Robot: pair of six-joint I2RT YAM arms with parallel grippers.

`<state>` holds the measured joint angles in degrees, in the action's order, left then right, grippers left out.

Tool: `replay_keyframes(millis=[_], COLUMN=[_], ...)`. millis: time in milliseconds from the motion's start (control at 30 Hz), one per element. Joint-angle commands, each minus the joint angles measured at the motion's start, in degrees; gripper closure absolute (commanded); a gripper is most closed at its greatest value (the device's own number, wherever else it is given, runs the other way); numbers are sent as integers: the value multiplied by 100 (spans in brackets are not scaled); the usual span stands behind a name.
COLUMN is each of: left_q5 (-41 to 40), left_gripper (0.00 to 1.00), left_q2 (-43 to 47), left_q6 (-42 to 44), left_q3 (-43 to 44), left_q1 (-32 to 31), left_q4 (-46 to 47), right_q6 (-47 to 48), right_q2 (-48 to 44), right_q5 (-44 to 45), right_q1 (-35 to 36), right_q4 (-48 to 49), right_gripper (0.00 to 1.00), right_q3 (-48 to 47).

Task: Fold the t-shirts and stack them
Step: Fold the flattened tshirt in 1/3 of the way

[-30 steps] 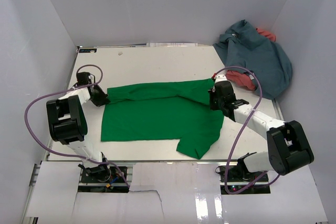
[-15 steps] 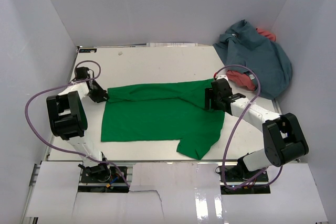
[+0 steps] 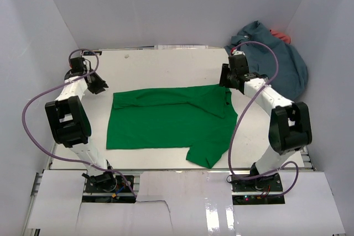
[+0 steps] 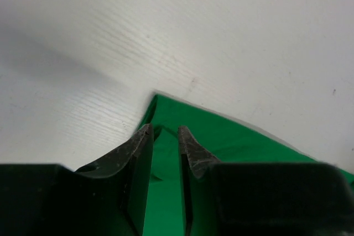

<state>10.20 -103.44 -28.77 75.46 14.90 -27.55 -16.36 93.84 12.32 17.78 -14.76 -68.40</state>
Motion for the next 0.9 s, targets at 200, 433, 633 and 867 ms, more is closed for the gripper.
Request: replay_keyframes(millis=[200,433,633,867], left_q5=[992,1081,1090,1178], left_gripper=[65,65,65,65], left_q2=[-501,-730,-748,-757], left_q6=[144,170,188,232], left_q3=[574,777,681,540], left_q1=[13,13,13,13], left_q4=[171,118,110,118], right_q6=[-227,-324,-359,-350], right_q2=[1408,1936,2120,2252], right_q5=[-1020,-1170,-1170,-1170], right_q1=[-582,-653,-653,-662], right_q4=[-185,-167,-123,-88], right_gripper=[47,46,54,92], right_q3=[-1122,-1377,-1343,-1264])
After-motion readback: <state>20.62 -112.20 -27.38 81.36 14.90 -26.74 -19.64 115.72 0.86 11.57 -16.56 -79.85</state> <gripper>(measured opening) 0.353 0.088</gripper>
